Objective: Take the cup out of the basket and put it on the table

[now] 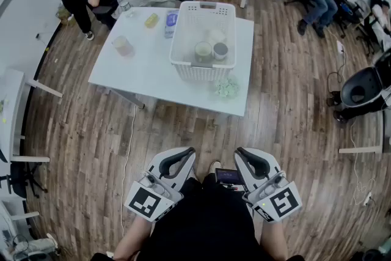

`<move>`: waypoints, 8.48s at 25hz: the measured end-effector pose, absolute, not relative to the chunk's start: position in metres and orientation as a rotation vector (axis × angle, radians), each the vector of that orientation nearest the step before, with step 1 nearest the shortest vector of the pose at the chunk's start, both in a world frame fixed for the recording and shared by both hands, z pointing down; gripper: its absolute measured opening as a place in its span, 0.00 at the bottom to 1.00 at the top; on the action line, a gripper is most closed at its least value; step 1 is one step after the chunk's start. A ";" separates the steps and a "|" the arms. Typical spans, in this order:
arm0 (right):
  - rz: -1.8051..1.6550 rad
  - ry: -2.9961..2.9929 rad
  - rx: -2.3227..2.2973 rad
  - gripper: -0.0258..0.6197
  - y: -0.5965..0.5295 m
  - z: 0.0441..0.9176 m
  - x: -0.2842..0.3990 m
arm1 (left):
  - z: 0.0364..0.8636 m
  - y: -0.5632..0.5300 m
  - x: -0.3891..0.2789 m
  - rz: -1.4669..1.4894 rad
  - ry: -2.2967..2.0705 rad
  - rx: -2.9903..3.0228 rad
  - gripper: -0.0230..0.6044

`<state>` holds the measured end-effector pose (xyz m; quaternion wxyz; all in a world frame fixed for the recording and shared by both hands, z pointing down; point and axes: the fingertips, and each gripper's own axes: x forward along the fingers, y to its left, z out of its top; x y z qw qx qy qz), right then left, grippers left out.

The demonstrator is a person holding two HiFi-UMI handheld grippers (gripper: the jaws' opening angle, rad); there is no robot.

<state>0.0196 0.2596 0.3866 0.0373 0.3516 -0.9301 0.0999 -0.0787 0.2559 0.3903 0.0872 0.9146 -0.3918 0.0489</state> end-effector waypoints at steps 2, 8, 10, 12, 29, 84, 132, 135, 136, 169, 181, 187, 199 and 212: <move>0.303 -2.860 1.067 0.10 0.259 0.386 0.022 | 0.390 0.255 -0.075 0.150 -1.170 2.718 0.07; 0.325 -2.878 1.098 0.10 0.255 0.390 0.039 | 0.387 0.253 -0.058 0.120 -1.186 2.729 0.07; 0.337 -2.880 1.098 0.10 0.256 0.392 0.045 | 0.392 0.256 -0.054 0.144 -1.195 2.702 0.07; 0.347 -2.878 1.083 0.10 0.256 0.394 0.050 | 0.396 0.257 -0.049 0.176 -1.213 2.688 0.07; 0.382 -2.888 0.968 0.10 0.238 0.406 0.051 | 0.404 0.246 -0.042 0.191 -1.296 2.624 0.07; 0.198 -2.882 1.025 0.10 0.000 0.383 -0.010 | 0.395 0.000 -0.051 0.141 -1.020 2.752 0.07; 0.411 -2.587 1.570 0.08 -0.025 0.405 0.088 | 0.661 -0.148 0.016 1.972 0.135 2.805 0.29; 0.415 -2.562 1.601 0.08 -0.021 0.406 0.092 | 0.678 -0.148 0.017 2.064 0.169 2.795 0.29; 0.415 -2.555 1.609 0.08 -0.020 0.405 0.093 | 0.681 -0.148 0.017 2.083 0.181 2.790 0.28; 0.342 -2.729 1.433 0.08 -0.025 0.385 0.064 | 0.480 -0.160 -0.022 1.848 -0.760 2.963 0.08; 0.344 -2.849 1.160 0.08 -0.019 0.387 -0.002 | 0.427 -0.115 -0.146 1.791 -1.241 2.684 0.08; 0.346 -2.869 1.060 0.08 -0.025 0.385 -0.032 | 0.443 -0.103 -0.217 1.796 -1.379 2.470 0.08; 0.360 -2.784 1.001 0.08 -0.038 0.400 -0.081 | 0.568 -0.090 -0.285 1.817 -1.200 2.300 0.08; 0.389 -2.665 1.059 0.08 -0.047 0.416 -0.090 | 0.678 -0.075 -0.297 1.920 -0.913 2.229 0.09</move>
